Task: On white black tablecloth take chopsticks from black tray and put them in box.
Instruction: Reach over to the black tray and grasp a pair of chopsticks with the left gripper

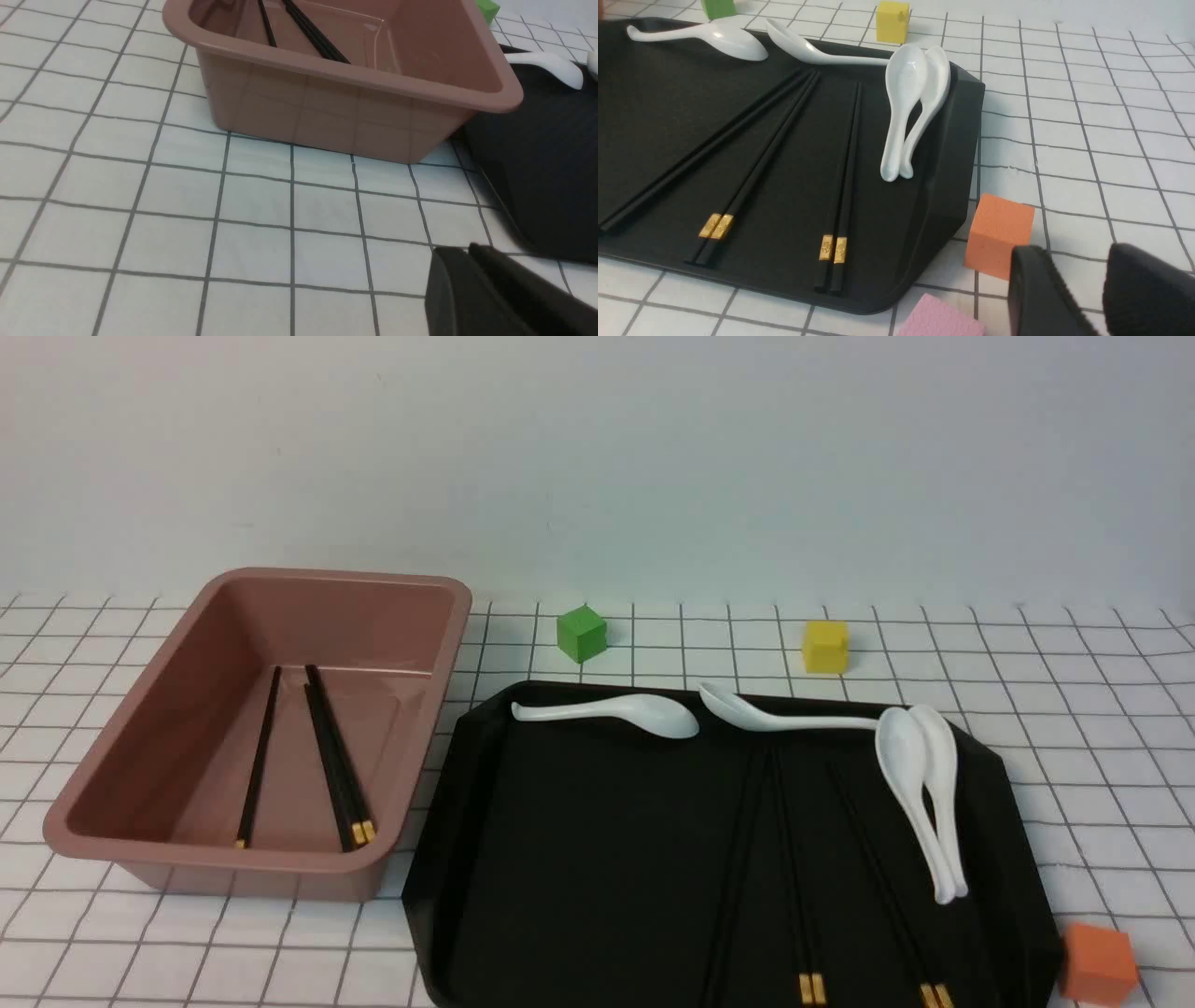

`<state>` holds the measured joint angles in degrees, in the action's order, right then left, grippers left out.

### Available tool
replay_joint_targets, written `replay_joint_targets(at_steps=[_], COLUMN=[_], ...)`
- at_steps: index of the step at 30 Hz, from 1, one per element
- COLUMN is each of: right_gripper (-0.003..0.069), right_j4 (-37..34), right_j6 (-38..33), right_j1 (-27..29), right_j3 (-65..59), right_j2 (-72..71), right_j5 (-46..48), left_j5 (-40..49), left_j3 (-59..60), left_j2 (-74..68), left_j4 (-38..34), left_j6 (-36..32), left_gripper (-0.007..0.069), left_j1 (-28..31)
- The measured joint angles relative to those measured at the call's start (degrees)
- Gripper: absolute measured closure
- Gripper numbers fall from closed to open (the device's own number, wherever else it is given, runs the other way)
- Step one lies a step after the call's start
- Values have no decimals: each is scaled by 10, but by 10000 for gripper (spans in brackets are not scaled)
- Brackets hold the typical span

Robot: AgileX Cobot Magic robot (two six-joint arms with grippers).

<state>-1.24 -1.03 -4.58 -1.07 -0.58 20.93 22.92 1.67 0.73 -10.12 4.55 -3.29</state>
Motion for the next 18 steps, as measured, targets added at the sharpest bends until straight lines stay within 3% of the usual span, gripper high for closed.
replay_joint_targets(at_steps=[18], right_gripper=[419], right_j4=[0], right_j6=[0], right_j1=[0], right_j3=[0], right_j2=[0], right_j5=[0], left_j5=[0], left_j3=[0], left_j2=[0], left_j4=[0], left_j6=[0], left_gripper=[561], left_j1=[0])
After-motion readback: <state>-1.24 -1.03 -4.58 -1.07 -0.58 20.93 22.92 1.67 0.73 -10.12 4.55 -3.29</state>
